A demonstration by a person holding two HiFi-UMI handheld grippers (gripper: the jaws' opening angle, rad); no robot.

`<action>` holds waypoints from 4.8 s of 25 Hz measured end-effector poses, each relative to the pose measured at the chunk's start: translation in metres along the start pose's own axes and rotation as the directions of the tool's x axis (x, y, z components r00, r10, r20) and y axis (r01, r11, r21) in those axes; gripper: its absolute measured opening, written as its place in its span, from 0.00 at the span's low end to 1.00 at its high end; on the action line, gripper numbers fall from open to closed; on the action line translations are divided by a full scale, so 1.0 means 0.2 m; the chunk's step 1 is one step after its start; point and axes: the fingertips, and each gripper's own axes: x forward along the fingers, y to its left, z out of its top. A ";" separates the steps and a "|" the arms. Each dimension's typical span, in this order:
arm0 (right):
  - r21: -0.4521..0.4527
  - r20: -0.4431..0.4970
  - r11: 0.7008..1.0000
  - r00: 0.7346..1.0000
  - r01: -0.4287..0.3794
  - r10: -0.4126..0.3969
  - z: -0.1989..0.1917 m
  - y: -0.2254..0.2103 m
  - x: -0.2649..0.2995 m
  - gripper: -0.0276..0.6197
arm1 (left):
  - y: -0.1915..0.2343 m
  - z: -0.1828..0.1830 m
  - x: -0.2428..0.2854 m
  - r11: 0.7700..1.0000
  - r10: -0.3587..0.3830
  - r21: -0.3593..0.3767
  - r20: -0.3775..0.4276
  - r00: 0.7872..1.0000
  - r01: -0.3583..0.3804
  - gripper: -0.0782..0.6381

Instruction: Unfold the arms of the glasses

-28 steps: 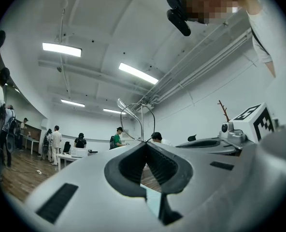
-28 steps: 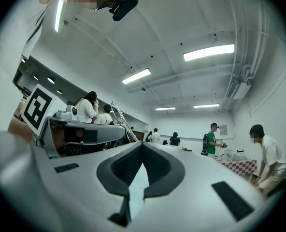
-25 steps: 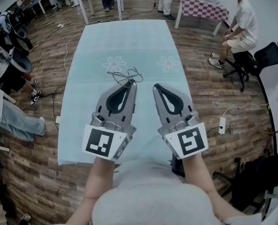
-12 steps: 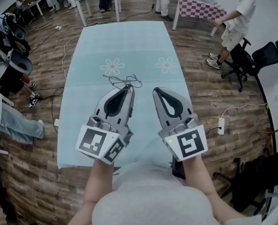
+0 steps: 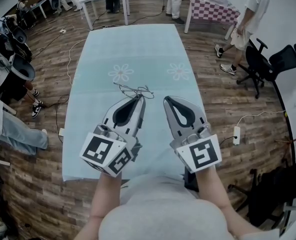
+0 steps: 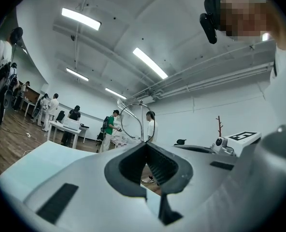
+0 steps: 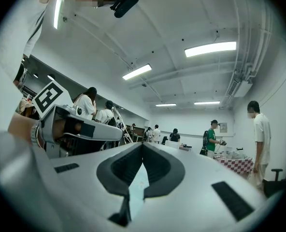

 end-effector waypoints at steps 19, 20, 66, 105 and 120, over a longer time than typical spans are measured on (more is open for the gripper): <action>0.029 -0.027 0.999 0.999 -0.019 0.020 -0.09 0.01 -0.08 0.05 | -0.01 -0.09 -0.05 0.955 -0.097 -0.285 -0.033 0.995 0.084 0.12; 0.026 -0.027 0.999 0.999 -0.021 0.021 -0.09 0.01 -0.09 0.05 | -0.02 -0.09 -0.05 0.950 -0.100 -0.300 -0.032 0.994 0.086 0.12; -0.031 -0.120 0.990 0.984 -0.136 0.132 -0.23 0.04 -0.15 0.05 | -0.02 -0.15 -0.06 0.483 -0.386 -0.857 -0.024 0.922 0.180 0.12; 0.081 -0.182 0.983 0.967 -0.166 0.178 -0.32 0.05 -0.17 0.08 | -0.09 -0.20 -0.07 0.423 -0.468 -0.892 -0.066 0.881 0.158 0.12; 0.080 -0.172 0.986 0.973 -0.143 0.155 -0.38 0.06 -0.23 0.08 | -0.15 -0.30 -0.18 0.397 -0.572 -0.904 -0.109 0.813 0.158 0.12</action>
